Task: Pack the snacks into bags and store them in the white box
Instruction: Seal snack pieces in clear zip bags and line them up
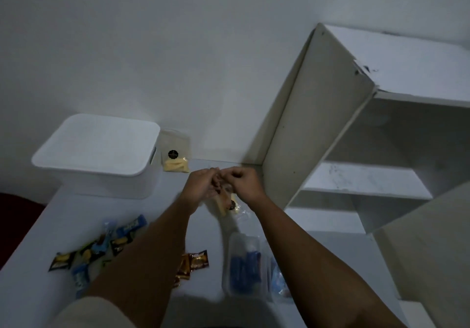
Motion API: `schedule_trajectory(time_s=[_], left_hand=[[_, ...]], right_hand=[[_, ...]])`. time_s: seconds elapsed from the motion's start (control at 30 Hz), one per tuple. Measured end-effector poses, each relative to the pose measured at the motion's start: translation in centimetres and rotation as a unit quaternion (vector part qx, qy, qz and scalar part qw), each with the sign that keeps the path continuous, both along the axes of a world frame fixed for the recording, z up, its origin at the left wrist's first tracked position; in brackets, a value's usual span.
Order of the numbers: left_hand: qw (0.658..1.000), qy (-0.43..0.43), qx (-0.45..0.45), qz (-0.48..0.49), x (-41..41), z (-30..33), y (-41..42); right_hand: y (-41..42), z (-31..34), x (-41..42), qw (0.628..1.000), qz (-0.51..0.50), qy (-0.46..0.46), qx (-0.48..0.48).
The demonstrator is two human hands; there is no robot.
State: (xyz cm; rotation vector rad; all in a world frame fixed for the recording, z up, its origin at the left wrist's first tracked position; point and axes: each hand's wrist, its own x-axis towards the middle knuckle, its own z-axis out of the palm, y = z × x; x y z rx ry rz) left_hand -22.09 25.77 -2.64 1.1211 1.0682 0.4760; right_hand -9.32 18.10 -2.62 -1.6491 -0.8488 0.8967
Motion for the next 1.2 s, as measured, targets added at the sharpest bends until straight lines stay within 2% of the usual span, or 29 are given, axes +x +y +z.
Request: schedule_trajectory(time_s=[0.17, 0.3, 0.4, 0.53, 0.6, 0.67, 0.73, 0.87, 1.0, 1.2], left_hand=[[0.992, 0.079, 0.087, -0.037, -1.7, 2.0, -4.6], [0.956, 0.208, 0.192, -0.075, -3.8, 2.8, -7.9], [0.937, 0.248, 0.233, -0.077, -5.3, 3.6, -10.1], [0.920, 0.280, 0.271, -0.051, -6.6, 5.1, -12.6], [0.925, 0.254, 0.284, 0.007, -7.5, 5.4, -13.1], [0.945, 0.181, 0.266, 0.053, -8.4, 5.7, -13.0], [0.959, 0.119, 0.253, 0.053, -9.1, 5.9, -12.6], [0.951, 0.100, 0.291, 0.026, -9.4, 6.4, -11.9], [0.950, 0.075, 0.304, 0.016, -9.4, 6.8, -10.6], [0.977, -0.006, 0.213, 0.026, -10.5, 7.4, -7.6]], right_hand=[[-4.1, 0.9, -1.7, 0.998, -0.024, -0.065, -0.013], [-6.2, 0.6, -1.8, 0.984, -0.071, -0.155, -0.053], [-7.5, 1.4, -2.3, 0.969, -0.054, -0.235, -0.058], [-8.7, 2.9, -3.7, 0.976, 0.010, -0.214, -0.031], [-8.8, 3.6, -4.0, 0.982, 0.040, -0.185, -0.024], [-8.9, 4.6, -4.3, 0.986, 0.072, -0.150, -0.016], [-9.1, 5.9, -4.4, 0.987, 0.103, -0.127, -0.002], [-8.9, 7.8, -4.5, 0.988, 0.143, -0.060, -0.003], [-8.5, 8.1, -4.8, 0.993, 0.117, -0.012, 0.002], [-7.1, 7.6, -6.5, 0.998, 0.053, 0.028, 0.027]])
